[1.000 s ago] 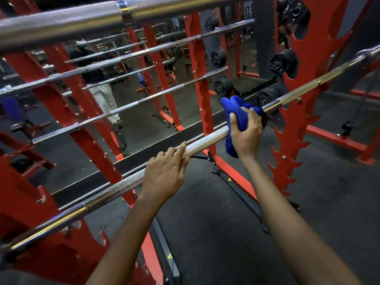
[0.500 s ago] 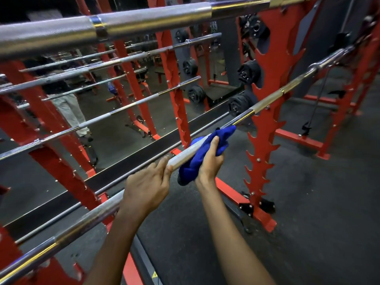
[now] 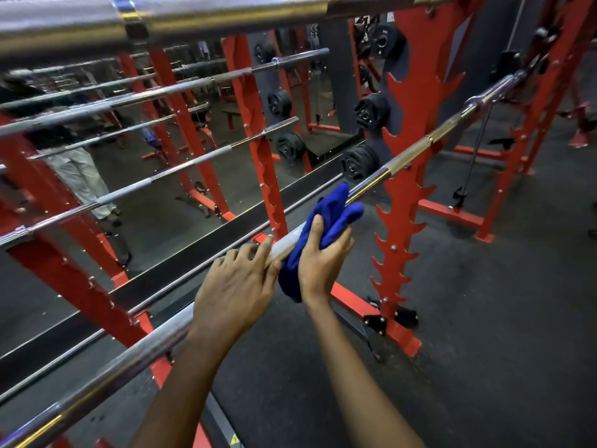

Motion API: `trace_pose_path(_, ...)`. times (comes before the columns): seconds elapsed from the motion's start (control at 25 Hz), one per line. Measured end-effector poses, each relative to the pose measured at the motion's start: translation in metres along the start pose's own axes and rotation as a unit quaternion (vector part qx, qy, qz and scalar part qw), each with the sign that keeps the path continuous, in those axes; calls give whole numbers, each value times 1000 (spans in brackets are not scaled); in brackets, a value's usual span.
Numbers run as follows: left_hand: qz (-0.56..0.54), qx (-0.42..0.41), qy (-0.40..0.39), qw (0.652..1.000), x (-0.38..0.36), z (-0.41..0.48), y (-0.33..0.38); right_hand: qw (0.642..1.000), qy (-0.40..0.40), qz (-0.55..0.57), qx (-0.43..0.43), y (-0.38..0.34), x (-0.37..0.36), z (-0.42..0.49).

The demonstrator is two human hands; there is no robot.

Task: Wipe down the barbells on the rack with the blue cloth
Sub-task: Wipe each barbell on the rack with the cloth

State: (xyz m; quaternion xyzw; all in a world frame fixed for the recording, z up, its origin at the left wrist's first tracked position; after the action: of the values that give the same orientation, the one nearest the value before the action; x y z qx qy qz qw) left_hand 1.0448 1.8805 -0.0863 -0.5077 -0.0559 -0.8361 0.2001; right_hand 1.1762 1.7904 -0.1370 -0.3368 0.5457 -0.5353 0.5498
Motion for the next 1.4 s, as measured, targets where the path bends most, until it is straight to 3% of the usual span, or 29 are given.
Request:
trace_pose_path(0.12, -4, -1, 19, 1000, 3, 0, 3, 973, -32, -104, 204, -13, -3, 7)
trace_pose_path(0.28, 6, 35, -11, 999, 4, 3, 2, 900, -126, -197, 368, -19, -6, 40)
trace_pose_path(0.36, -4, 76, -65, 995, -2, 11, 2, 884, -154, -216, 384, -24, -12, 69)
trace_pose_path(0.44, -11, 84, -93, 992, -12, 24, 9, 897, -139, -244, 343, -31, -18, 100)
trace_pose_path(0.52, -18, 53, -65, 996, -18, 37, 16, 895, -125, -254, 345, -34, -19, 107)
trace_pose_path(0.68, 1, -23, 13, 1000, -24, 39, 25, 820, -251, -206, 471, -28, -13, 92)
trace_pose_path(0.76, 0, -47, 41, 998, -22, 37, 27, 840, -236, -206, 443, -27, -14, 125)
trace_pose_path(0.88, 11, -54, 53, 997, -18, 35, 28, 890, -144, -222, 371, -23, -12, 170)
trace_pose_path(0.96, 8, -30, 30, 999, -20, 35, 31, 877, -154, -231, 392, -19, -13, 162)
trace_pose_path(1.08, -32, 49, -5, 998, -20, 52, 37, 835, -242, -172, 463, -20, -15, 120)
trace_pose_path(1.2, -51, 71, -67, 994, -32, 74, 46, 831, -254, -121, 480, -17, -18, 121)
trace_pose_path(1.4, -11, 55, -20, 998, -25, 72, 53, 909, -106, -138, 379, -9, -3, 180)
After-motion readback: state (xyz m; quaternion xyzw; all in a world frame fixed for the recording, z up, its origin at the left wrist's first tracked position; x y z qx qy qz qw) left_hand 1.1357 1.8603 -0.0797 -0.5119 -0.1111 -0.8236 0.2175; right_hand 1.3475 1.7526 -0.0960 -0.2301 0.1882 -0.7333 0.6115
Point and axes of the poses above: each hand's wrist, its own z-axis towards the middle knuckle, its own x-axis out of the back of the hand, y = z × x, the point moved 6 cm from there along z, towards the middle knuckle, and after that the axes turned 6 degrees about y, right-handed, at the moved point
